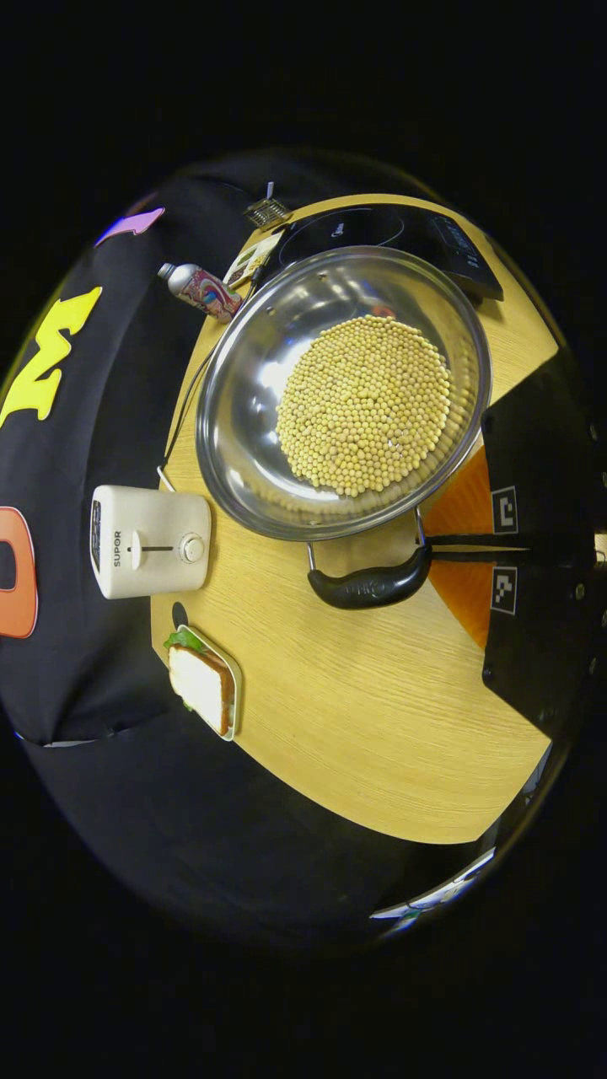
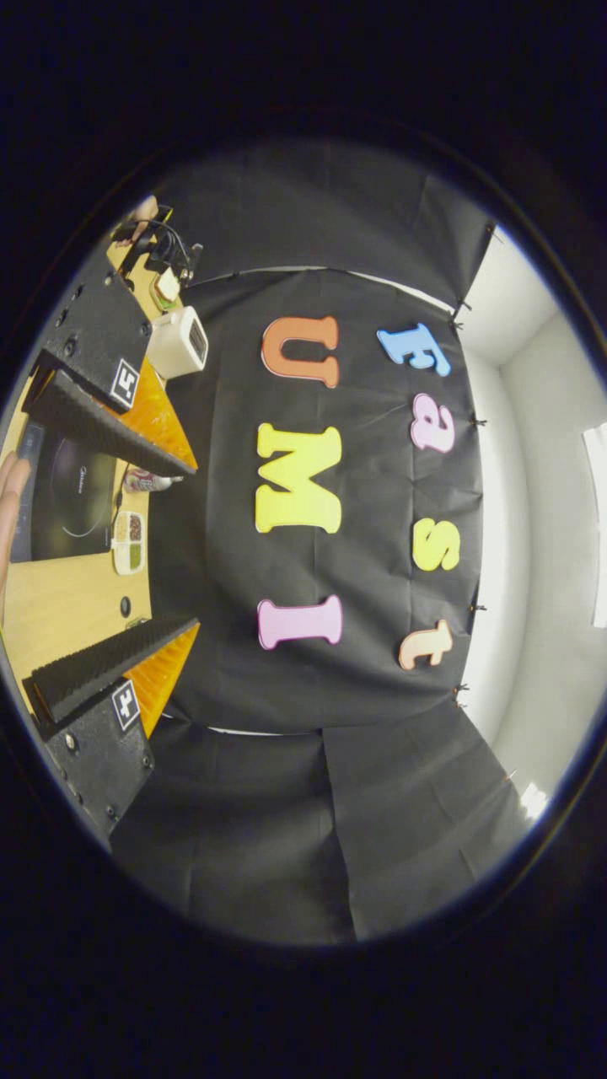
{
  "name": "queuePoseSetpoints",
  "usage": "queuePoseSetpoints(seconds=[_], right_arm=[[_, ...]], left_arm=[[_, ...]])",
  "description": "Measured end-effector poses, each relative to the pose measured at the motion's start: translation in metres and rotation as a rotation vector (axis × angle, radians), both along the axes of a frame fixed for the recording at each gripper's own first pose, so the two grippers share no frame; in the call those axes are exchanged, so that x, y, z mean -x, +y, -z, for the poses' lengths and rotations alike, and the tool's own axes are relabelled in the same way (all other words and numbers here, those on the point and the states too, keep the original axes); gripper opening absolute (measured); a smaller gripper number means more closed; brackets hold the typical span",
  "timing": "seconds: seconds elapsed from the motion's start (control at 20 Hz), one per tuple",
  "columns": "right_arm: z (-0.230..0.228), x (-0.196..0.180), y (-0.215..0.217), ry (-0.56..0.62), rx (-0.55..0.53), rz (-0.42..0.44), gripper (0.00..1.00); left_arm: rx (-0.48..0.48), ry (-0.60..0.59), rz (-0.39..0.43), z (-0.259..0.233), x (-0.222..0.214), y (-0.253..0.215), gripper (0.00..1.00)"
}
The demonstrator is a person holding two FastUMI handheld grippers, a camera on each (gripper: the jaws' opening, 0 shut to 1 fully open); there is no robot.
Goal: First push the handle of the pot to place it horizontally, then grasp the pot with both hands and set it on the induction cooktop.
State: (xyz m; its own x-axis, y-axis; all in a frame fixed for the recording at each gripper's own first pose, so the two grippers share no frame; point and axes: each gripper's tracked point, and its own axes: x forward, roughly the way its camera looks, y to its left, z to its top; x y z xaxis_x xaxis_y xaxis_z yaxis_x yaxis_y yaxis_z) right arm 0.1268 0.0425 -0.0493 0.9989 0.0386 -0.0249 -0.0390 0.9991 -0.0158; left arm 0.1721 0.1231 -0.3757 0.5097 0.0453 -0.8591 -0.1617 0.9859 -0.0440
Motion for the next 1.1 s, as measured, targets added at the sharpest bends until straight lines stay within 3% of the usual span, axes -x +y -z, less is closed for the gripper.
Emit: queuePoseSetpoints(seconds=[0.2,0.25,0.3,0.35,0.4,0.45,0.5,0.6,0.7,0.75,0.8,0.85,0.9,0.95,1.0,1.05,1.1], right_arm=[[0.008,-0.012,-0.001,0.004,-0.011,0.019,0.98],[0.012,-0.014,0.001,0.008,-0.017,0.011,0.99],[0.013,-0.014,0.004,0.008,-0.021,0.000,1.00],[0.016,-0.016,0.005,0.010,-0.024,-0.005,1.00],[0.020,-0.017,0.005,0.011,-0.024,-0.007,0.99],[0.024,-0.018,0.006,0.013,-0.024,-0.008,0.99],[0.027,-0.020,0.006,0.015,-0.024,-0.008,0.99],[0.036,-0.023,0.010,0.028,-0.021,-0.011,1.00],[0.042,-0.025,0.015,0.043,-0.015,-0.019,0.99],[0.045,-0.026,0.017,0.052,-0.010,-0.022,1.00],[0.047,-0.028,0.019,0.058,-0.009,-0.023,0.99],[0.050,-0.028,0.022,0.065,-0.007,-0.024,0.99],[0.052,-0.029,0.025,0.070,-0.006,-0.023,0.99],[0.057,-0.028,0.027,0.077,-0.005,-0.021,1.00],[0.061,-0.029,0.032,0.085,-0.005,-0.021,0.98],[0.066,-0.028,0.040,0.094,-0.006,-0.024,1.00],[0.073,-0.028,0.047,0.105,-0.005,-0.030,0.99]], left_arm=[[0.009,0.008,-0.027,0.000,-0.022,0.010,0.10],[0.014,0.006,-0.031,-0.001,-0.027,0.012,0.00],[0.022,0.002,-0.038,-0.003,-0.033,0.013,0.10],[0.026,0.000,-0.044,-0.003,-0.039,0.016,0.00],[0.028,0.000,-0.054,-0.003,-0.046,0.017,0.00],[0.024,0.000,-0.063,-0.004,-0.054,0.020,0.10],[0.015,-0.004,-0.068,-0.004,-0.060,0.022,0.00],[-0.008,-0.007,-0.069,-0.004,-0.067,0.026,0.00],[-0.020,-0.011,-0.070,-0.005,-0.071,0.027,0.00],[-0.026,-0.009,-0.065,-0.005,-0.070,0.027,0.11],[-0.028,-0.012,-0.062,-0.005,-0.069,0.027,0.00],[-0.032,-0.016,-0.058,-0.008,-0.068,0.027,0.00],[-0.041,-0.022,-0.054,-0.009,-0.068,0.028,0.11],[-0.050,-0.034,-0.047,-0.013,-0.066,0.029,0.00],[-0.062,-0.049,-0.041,-0.019,-0.062,0.030,0.00],[-0.077,-0.070,-0.027,-0.026,-0.059,0.031,0.10],[-0.100,-0.097,-0.008,-0.034,-0.056,0.031,0.01]])
